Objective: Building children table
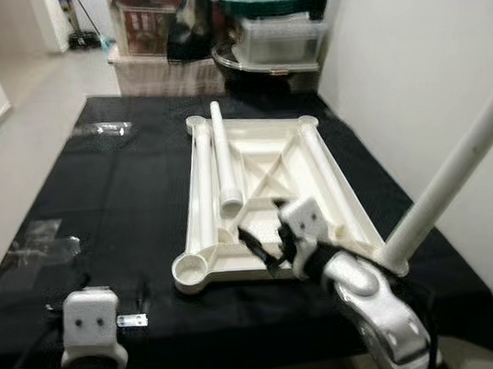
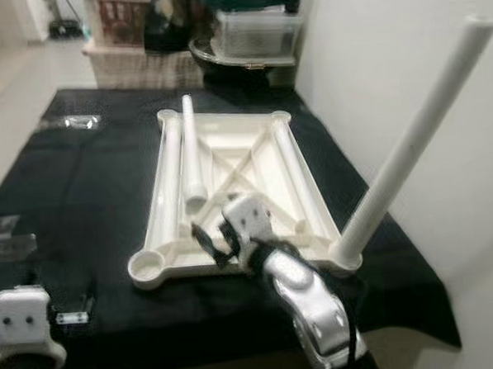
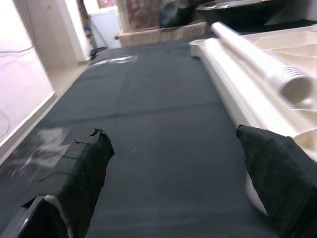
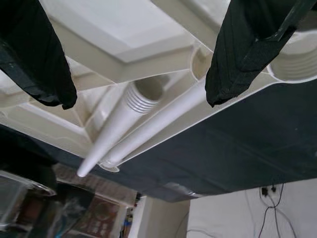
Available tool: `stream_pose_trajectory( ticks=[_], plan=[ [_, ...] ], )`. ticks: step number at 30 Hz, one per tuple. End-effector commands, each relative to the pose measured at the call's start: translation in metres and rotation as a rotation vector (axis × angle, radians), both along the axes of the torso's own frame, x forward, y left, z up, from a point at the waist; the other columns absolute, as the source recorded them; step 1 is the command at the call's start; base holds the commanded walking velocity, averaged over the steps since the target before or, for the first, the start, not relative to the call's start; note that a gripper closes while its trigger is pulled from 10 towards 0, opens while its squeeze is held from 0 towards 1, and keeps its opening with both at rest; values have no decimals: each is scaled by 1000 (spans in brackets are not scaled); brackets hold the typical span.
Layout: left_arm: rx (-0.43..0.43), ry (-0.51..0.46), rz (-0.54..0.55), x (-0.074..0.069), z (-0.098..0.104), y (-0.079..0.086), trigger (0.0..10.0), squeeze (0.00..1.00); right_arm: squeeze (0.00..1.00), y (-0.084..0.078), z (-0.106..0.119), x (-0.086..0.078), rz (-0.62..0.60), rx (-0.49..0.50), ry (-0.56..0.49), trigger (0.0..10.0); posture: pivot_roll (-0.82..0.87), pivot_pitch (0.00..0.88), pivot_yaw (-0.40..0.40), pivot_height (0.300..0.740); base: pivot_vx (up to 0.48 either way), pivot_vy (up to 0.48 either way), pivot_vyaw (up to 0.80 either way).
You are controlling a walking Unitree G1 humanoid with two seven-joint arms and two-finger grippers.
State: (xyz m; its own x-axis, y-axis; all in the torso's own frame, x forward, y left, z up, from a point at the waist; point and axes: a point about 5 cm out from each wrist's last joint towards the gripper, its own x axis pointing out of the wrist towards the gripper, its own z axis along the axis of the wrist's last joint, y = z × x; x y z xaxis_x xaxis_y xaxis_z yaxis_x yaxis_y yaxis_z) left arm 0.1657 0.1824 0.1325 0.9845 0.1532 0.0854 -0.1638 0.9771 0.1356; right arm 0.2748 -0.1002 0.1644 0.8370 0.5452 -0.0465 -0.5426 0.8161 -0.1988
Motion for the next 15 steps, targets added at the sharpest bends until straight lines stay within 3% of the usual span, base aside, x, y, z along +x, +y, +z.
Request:
stream_pose_trajectory(
  ticks=[1,5,9,13,15],
  plan=[
    [-15,4,-11,0,0,-2,10000,0,0,-3,-2,0,-4,3,18,10000,70,0,-116,740,0,0,0],
    [-14,-8,-10,3,1,-4,10000,0,0,2,-3,2,23,-2,24,10000,77,0,-113,740,62,0,0],
    [-13,-21,-8,6,3,-5,10000,0,0,7,-2,4,54,-31,5,10000,80,0,-112,740,289,0,800],
    [-14,-27,-14,8,5,-6,10000,0,0,10,-1,11,30,19,22,10000,83,0,-111,740,353,0,772],
    [-14,-27,-16,8,5,-6,10000,0,0,10,-1,12,22,27,30,10000,86,0,-112,740,364,0,0]
  ],
)
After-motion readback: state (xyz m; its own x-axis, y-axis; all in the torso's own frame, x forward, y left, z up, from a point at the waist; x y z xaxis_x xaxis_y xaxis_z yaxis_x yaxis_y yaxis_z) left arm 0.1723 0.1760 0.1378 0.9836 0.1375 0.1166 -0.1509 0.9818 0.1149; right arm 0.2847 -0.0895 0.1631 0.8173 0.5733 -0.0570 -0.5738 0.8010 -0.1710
